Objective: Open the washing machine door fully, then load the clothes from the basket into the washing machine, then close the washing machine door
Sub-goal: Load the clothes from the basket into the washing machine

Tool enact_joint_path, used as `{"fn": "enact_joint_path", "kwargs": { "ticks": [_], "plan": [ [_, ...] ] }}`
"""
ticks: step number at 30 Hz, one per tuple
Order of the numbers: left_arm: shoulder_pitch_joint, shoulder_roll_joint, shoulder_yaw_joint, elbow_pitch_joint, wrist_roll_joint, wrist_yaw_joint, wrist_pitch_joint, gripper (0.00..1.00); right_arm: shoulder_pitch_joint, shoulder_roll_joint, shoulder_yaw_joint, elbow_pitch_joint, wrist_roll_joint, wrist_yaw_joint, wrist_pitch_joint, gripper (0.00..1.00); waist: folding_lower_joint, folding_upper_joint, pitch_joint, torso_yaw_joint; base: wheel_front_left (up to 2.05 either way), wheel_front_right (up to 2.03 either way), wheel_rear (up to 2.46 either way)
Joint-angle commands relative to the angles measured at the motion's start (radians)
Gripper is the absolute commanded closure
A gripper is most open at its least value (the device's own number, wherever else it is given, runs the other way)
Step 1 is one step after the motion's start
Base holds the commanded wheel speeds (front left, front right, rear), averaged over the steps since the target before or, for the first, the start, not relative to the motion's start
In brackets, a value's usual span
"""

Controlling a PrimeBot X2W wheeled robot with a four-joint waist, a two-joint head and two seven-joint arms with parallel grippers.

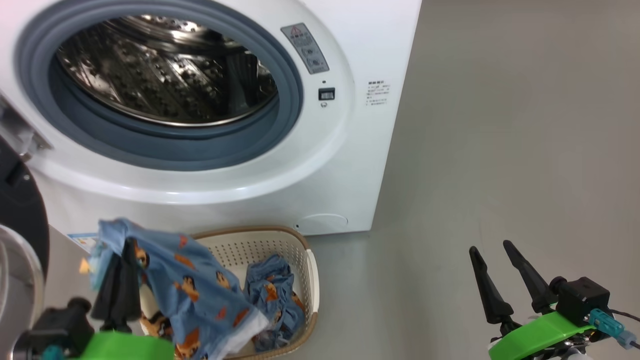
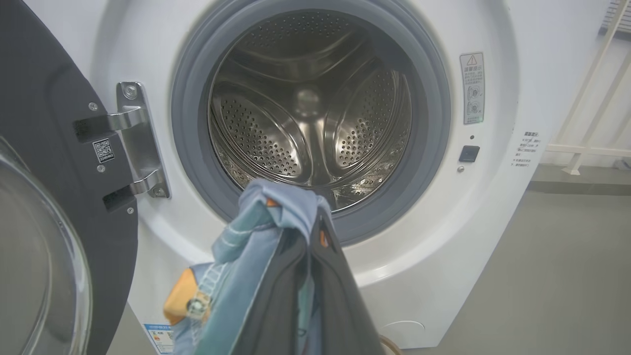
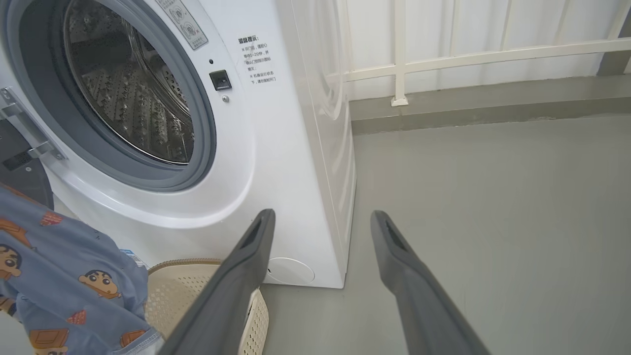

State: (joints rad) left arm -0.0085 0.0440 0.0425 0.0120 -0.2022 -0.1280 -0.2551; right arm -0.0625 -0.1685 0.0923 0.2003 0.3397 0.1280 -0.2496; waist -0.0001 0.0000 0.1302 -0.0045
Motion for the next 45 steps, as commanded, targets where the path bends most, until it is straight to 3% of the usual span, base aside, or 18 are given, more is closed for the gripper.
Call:
{"fn": "enact_joint_path", "kwargs": {
  "ticks": [1, 10, 19, 32, 39, 45],
  "plan": [
    [-0.054, 0.007, 0.037, -0.015, -0.005, -0.003, -0.007, 1.00, -0.029, -0.012, 0.027, -0.026, 0.009, 0.003, -0.012, 0.00, 0.0001, 0.0000, 0.022, -0.009, 0.00, 0.00, 0.00],
    [-0.217, 0.023, 0.036, 0.076, -0.006, -0.003, -0.007, 1.00, -0.073, -0.010, 0.043, -0.027, 0.011, 0.003, -0.012, 0.00, 0.0001, 0.0000, 0.101, -0.049, 0.00, 0.00, 0.00],
    [-0.416, 0.100, 0.027, 0.193, -0.015, -0.003, -0.007, 1.00, -0.113, 0.001, 0.052, -0.029, 0.011, 0.003, -0.012, 0.00, 0.0001, 0.0000, 0.183, -0.101, 0.00, 0.00, 0.00],
    [-0.810, 0.207, -0.054, 0.493, -0.014, -0.003, -0.002, 1.00, -0.174, 0.031, 0.072, -0.037, 0.016, 0.003, -0.012, 0.00, 0.0001, 0.0000, 0.363, -0.186, 0.00, 0.00, 0.00],
    [-0.998, 0.246, -0.073, 0.642, 0.003, 0.000, 0.055, 1.00, -0.185, 0.045, 0.073, -0.037, 0.022, 0.003, -0.012, 0.00, 0.0001, 0.0000, 0.447, -0.210, 0.00, 0.00, 0.00],
    [-1.161, 0.247, -0.070, 0.787, -0.019, 0.008, 0.169, 1.00, -0.194, 0.059, 0.083, -0.037, 0.026, 0.003, -0.012, 0.00, 0.0001, 0.0000, 0.519, -0.214, 0.00, 0.00, 0.00]
  ]
}}
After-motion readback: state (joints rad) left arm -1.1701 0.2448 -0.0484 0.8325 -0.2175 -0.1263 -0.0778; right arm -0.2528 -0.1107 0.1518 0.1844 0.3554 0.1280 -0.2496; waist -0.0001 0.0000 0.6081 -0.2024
